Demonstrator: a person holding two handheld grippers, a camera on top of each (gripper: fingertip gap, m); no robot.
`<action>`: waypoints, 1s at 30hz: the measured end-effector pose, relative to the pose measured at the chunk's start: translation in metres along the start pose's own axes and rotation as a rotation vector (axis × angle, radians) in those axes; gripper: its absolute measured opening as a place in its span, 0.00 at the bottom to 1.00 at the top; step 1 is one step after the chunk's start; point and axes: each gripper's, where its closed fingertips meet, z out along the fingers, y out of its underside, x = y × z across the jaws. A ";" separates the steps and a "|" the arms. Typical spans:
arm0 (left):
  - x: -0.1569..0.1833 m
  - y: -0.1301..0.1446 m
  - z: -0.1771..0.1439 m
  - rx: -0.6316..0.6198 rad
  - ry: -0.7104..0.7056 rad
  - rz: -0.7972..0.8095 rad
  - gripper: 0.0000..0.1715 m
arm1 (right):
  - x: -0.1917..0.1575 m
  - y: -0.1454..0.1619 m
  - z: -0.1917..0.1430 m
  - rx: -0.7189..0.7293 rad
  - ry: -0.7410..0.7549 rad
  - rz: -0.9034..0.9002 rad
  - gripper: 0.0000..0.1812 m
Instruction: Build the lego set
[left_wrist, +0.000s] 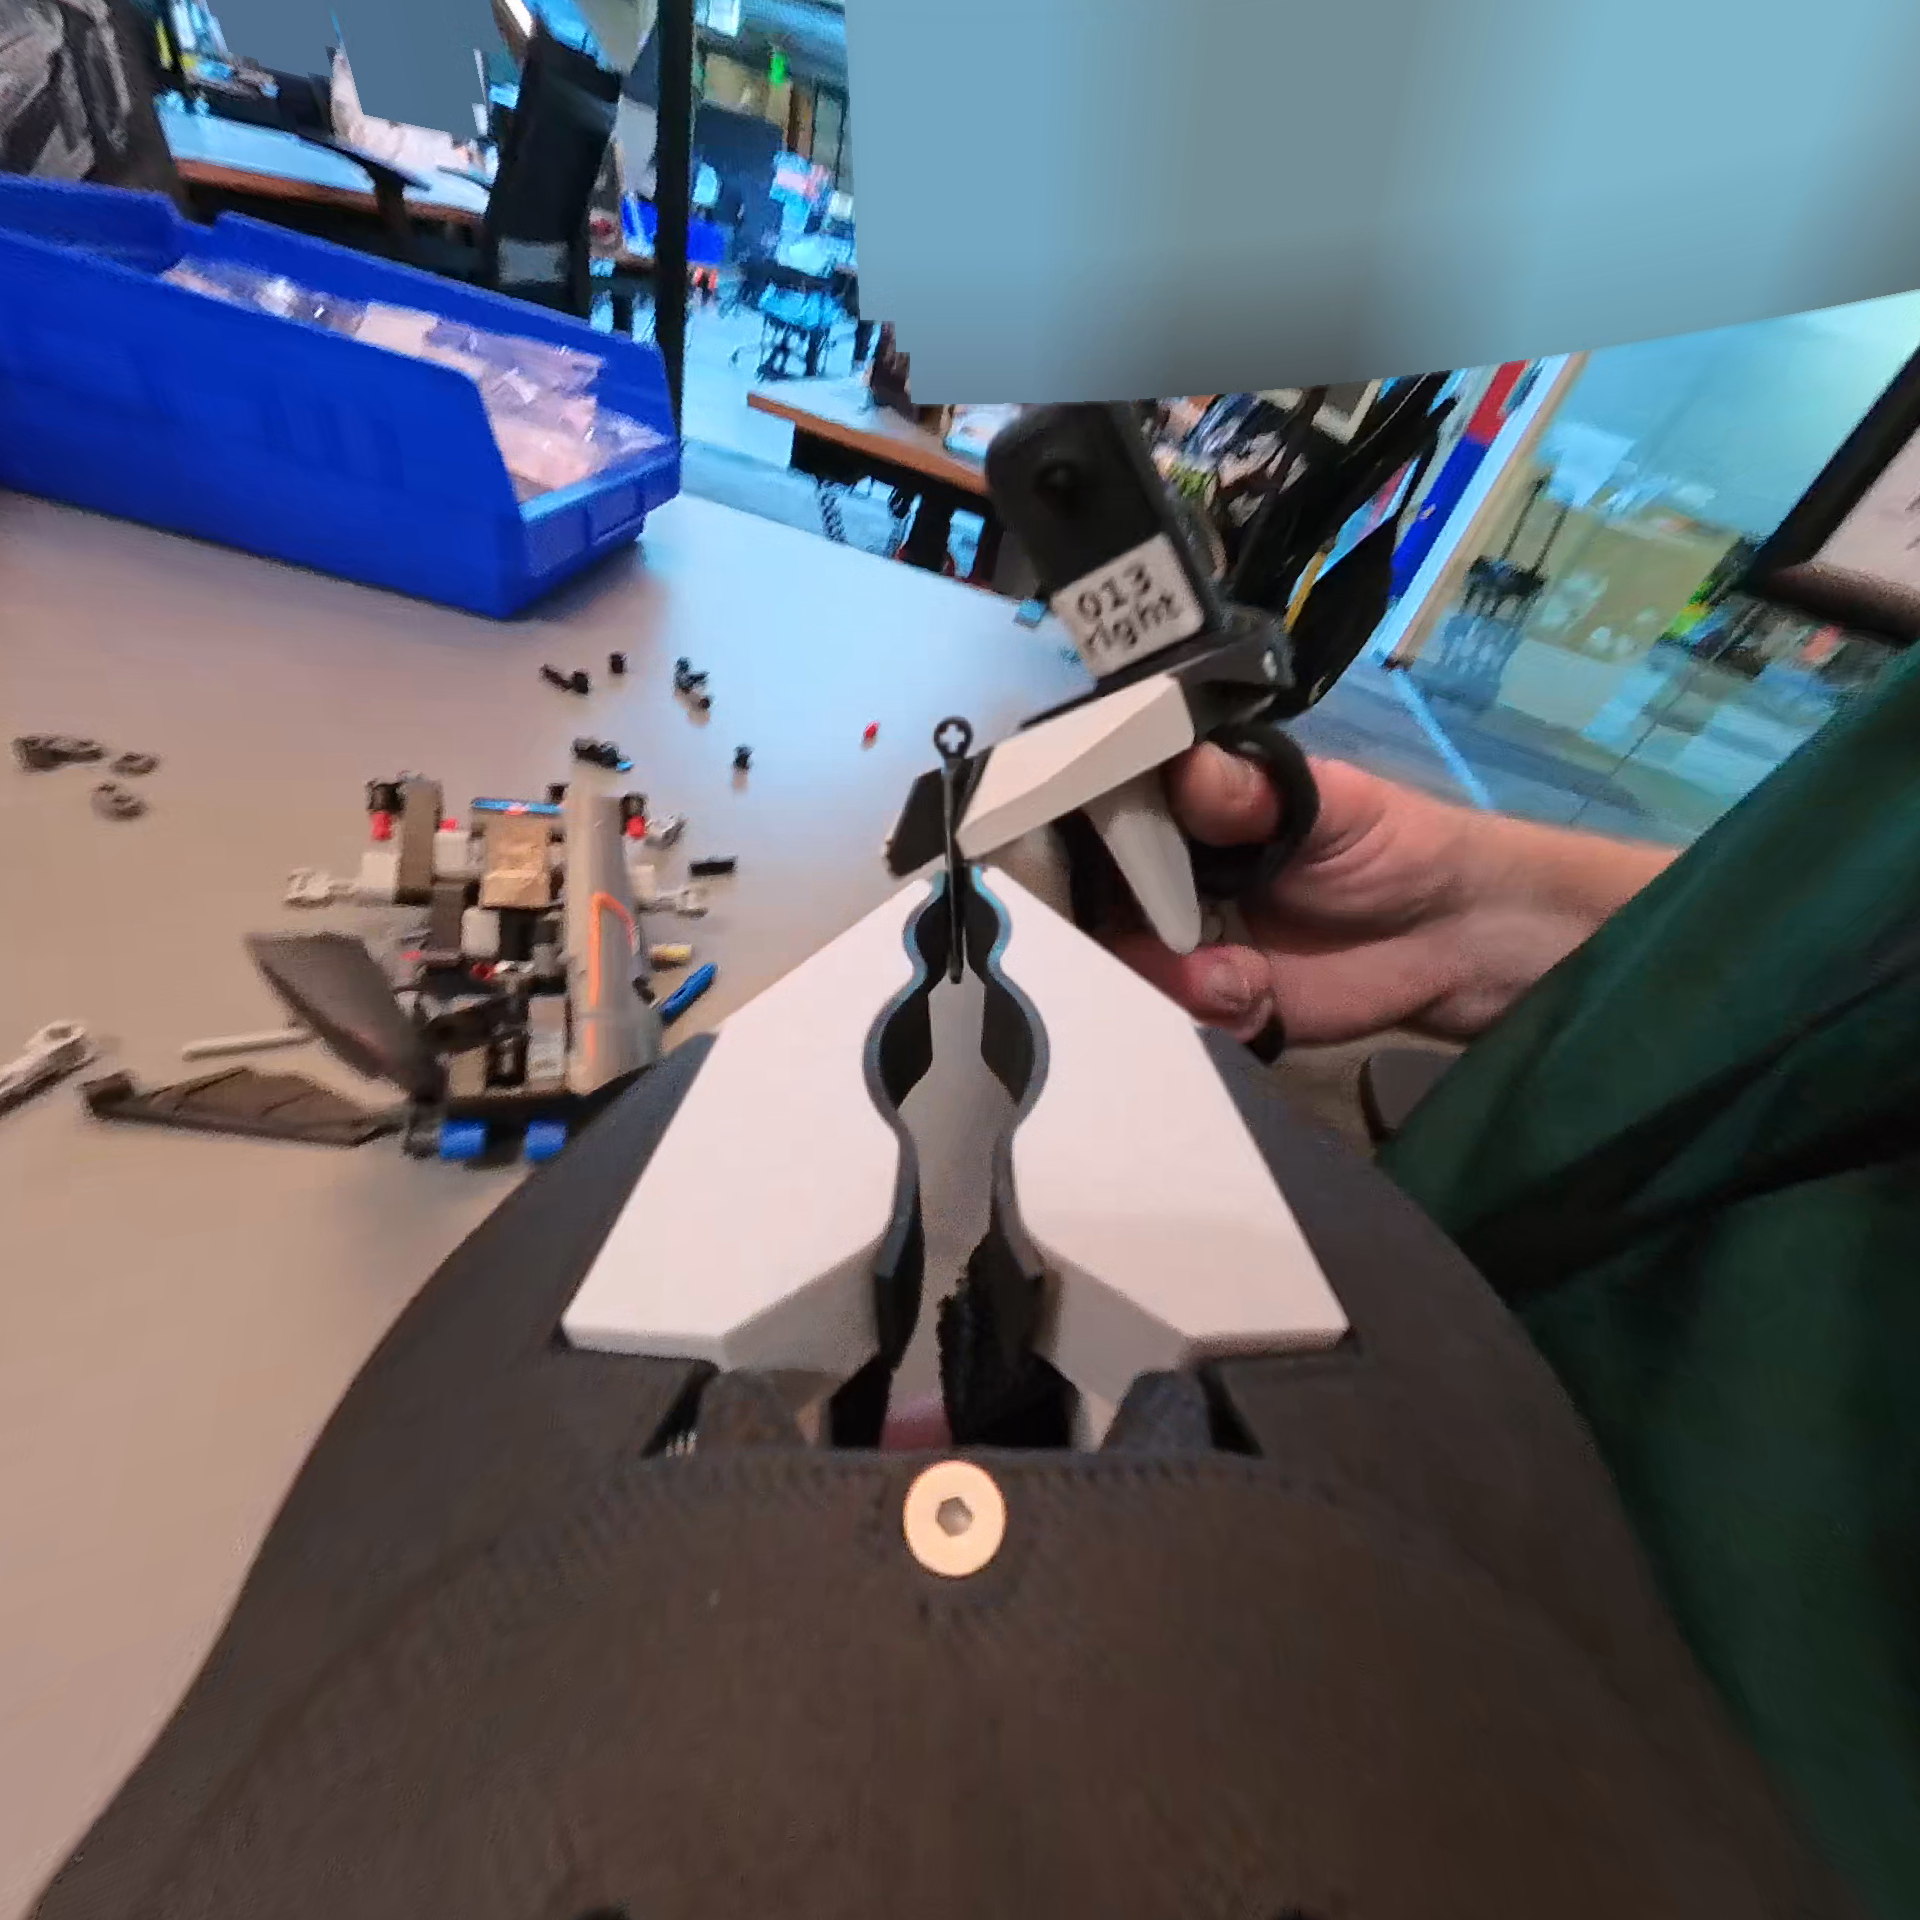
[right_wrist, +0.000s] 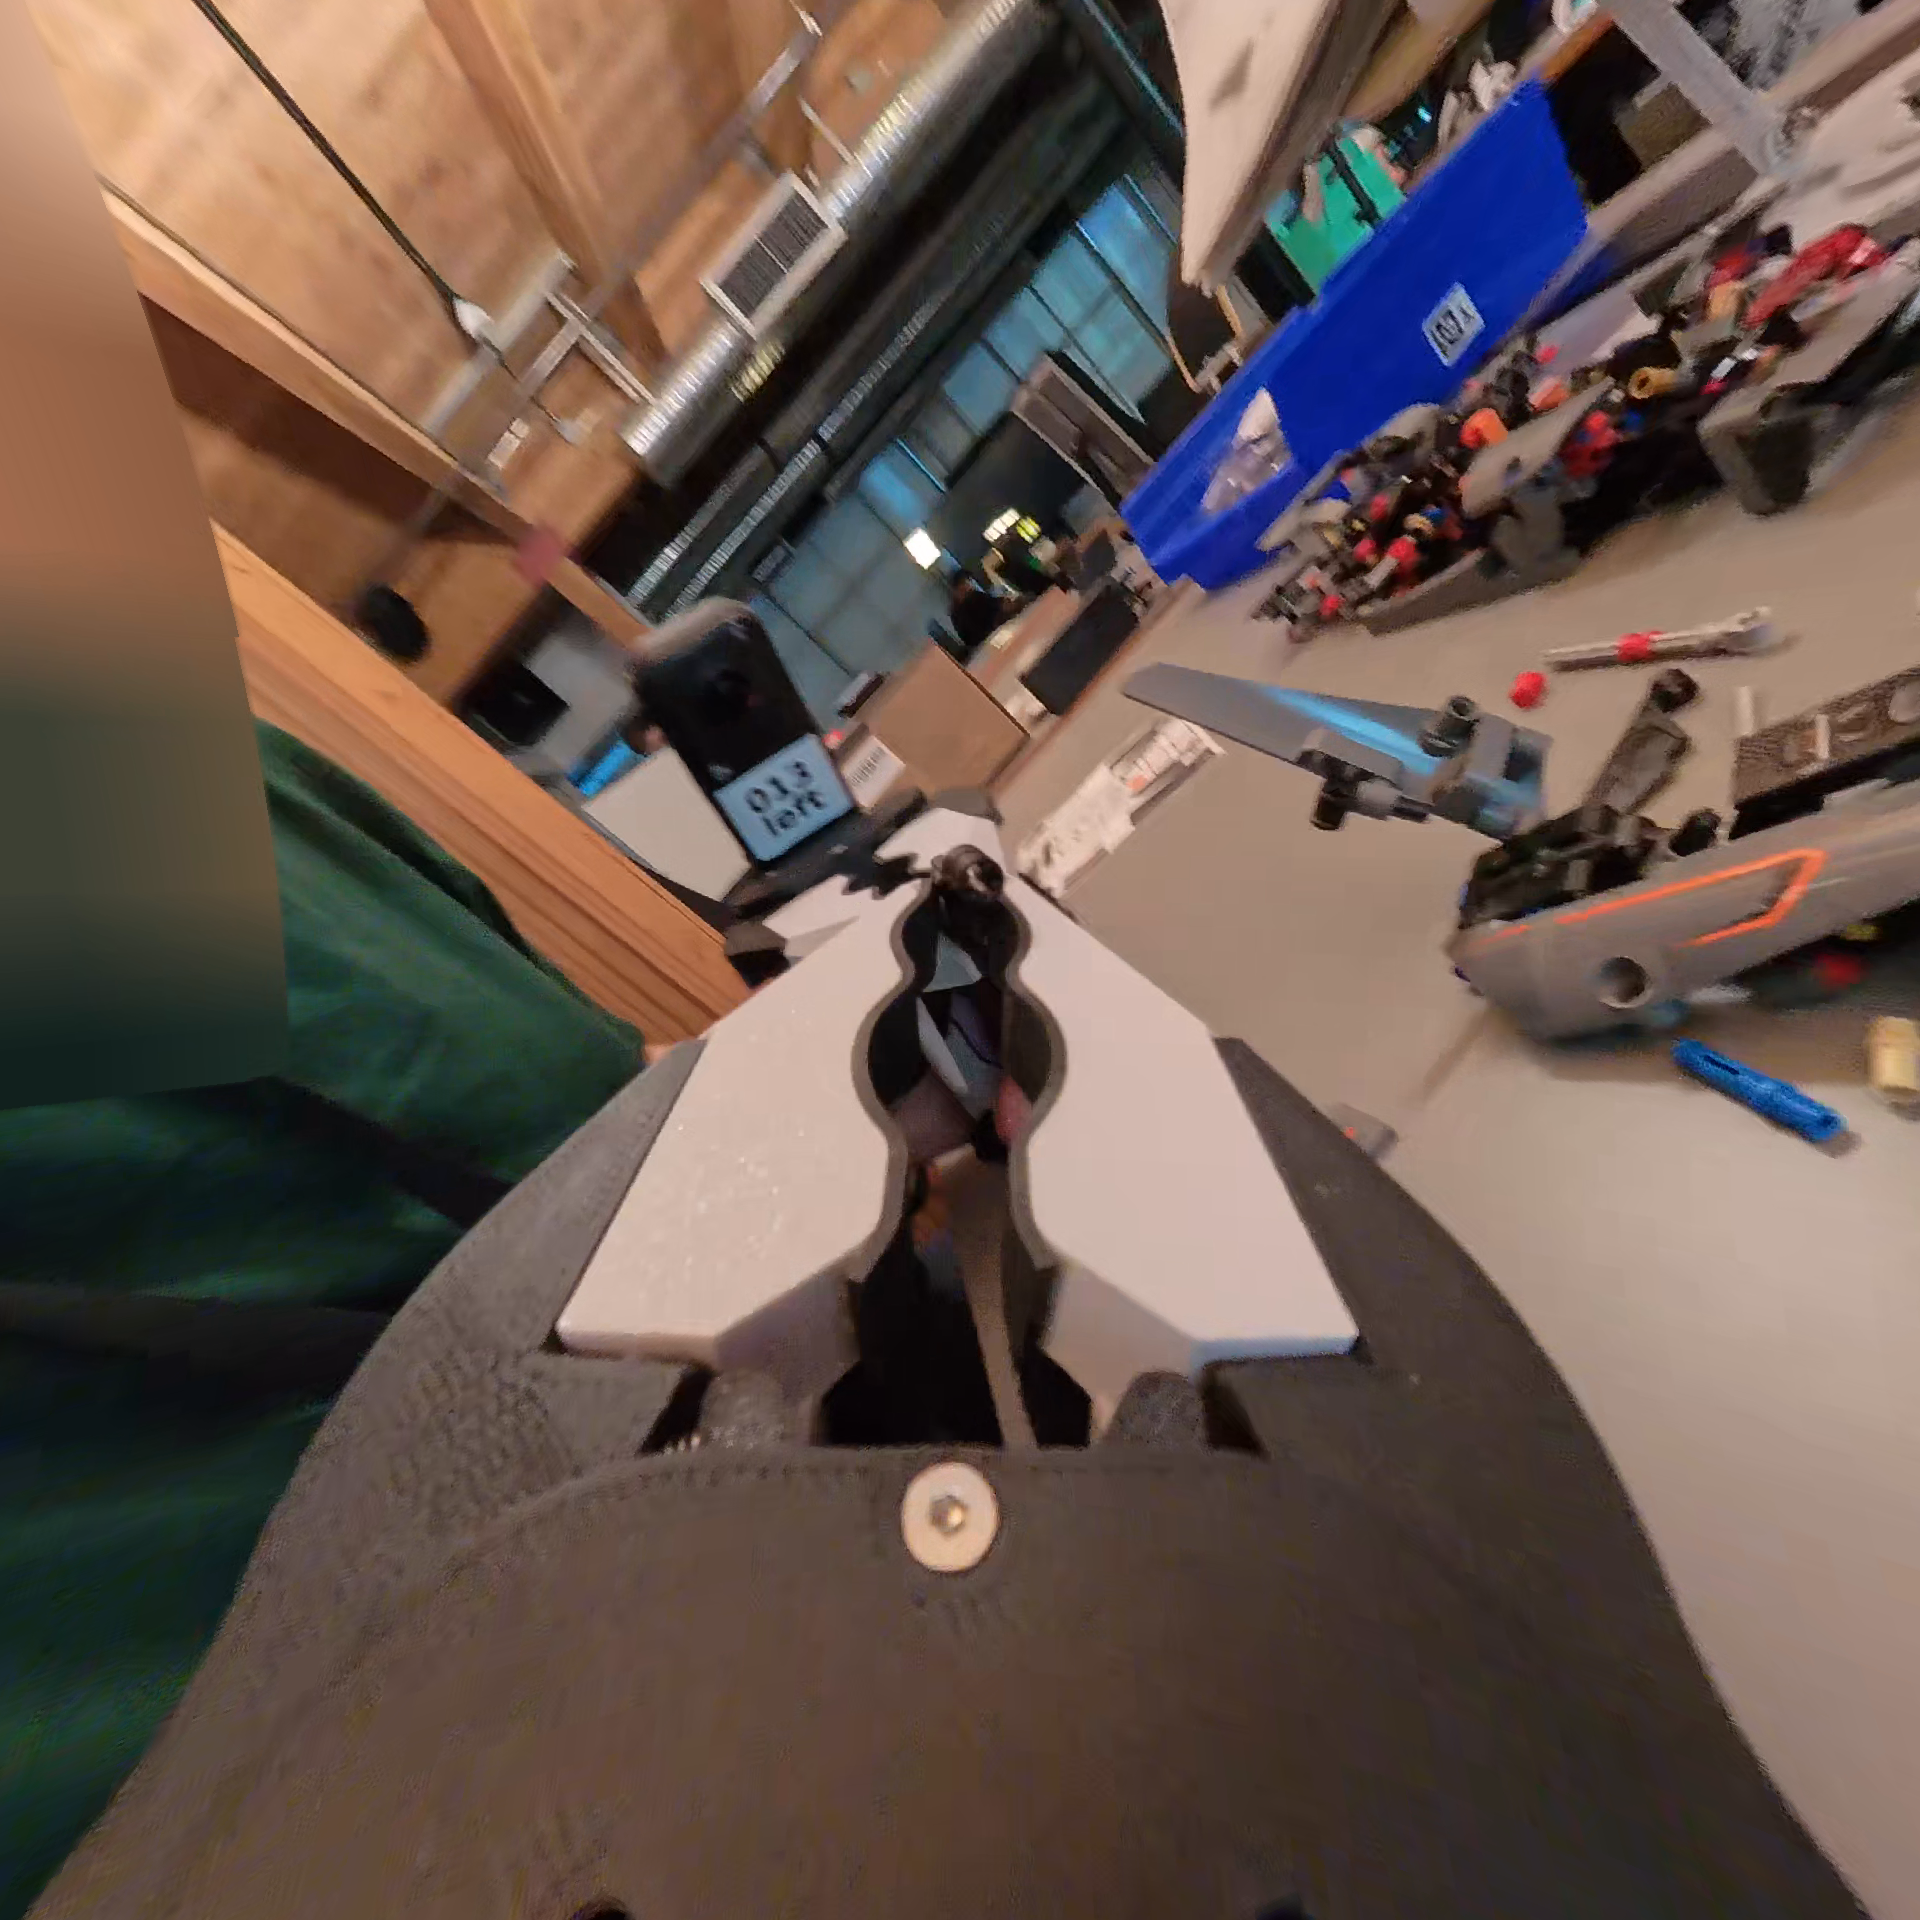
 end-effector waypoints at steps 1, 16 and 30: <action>0.004 -0.004 0.001 0.029 0.027 -0.027 0.00 | -0.004 -0.002 -0.002 0.022 -0.027 0.010 0.02; 0.003 -0.023 0.000 -0.253 0.053 0.127 0.11 | -0.001 0.026 -0.006 -0.542 0.007 -0.312 0.00; 0.000 -0.014 0.007 -0.302 0.037 0.035 0.03 | 0.022 0.023 -0.011 -0.615 0.212 -0.536 0.13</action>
